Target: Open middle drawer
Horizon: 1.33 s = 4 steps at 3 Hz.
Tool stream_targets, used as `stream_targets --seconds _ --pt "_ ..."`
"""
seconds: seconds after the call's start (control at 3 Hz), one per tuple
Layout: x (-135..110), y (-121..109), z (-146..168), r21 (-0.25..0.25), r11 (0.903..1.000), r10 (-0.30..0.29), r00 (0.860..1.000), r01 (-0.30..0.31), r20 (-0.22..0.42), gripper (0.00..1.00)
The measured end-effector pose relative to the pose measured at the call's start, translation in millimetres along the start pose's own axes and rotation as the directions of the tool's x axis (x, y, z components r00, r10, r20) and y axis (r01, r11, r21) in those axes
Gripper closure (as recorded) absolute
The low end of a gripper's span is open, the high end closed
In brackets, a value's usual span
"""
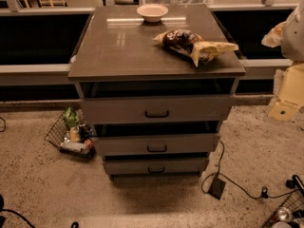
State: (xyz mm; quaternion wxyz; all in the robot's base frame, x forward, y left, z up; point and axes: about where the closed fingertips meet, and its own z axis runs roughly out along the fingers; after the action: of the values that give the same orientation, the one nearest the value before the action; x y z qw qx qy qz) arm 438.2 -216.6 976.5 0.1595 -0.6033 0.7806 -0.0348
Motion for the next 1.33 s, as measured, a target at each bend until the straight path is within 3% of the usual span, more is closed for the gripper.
stream_targets --seconds 0.33,0.67,1.0,1.33 --pt "0.0 0.0 0.0 0.0 1.0 0.0 1.0 0.0 0.0 0.0" --pt "-4.3 4.5 18.0 -0.006 0.9989 -0.047 0.999 0.047 0.026 0.0" --pt "-16.9 24.1 71.8 -0.044 0.9886 -0.138 0.984 0.144 0.111 0.0" --pt "-31.9 62.6 166.3 -0.149 0.9595 -0.205 0.955 0.239 0.214 0.0"
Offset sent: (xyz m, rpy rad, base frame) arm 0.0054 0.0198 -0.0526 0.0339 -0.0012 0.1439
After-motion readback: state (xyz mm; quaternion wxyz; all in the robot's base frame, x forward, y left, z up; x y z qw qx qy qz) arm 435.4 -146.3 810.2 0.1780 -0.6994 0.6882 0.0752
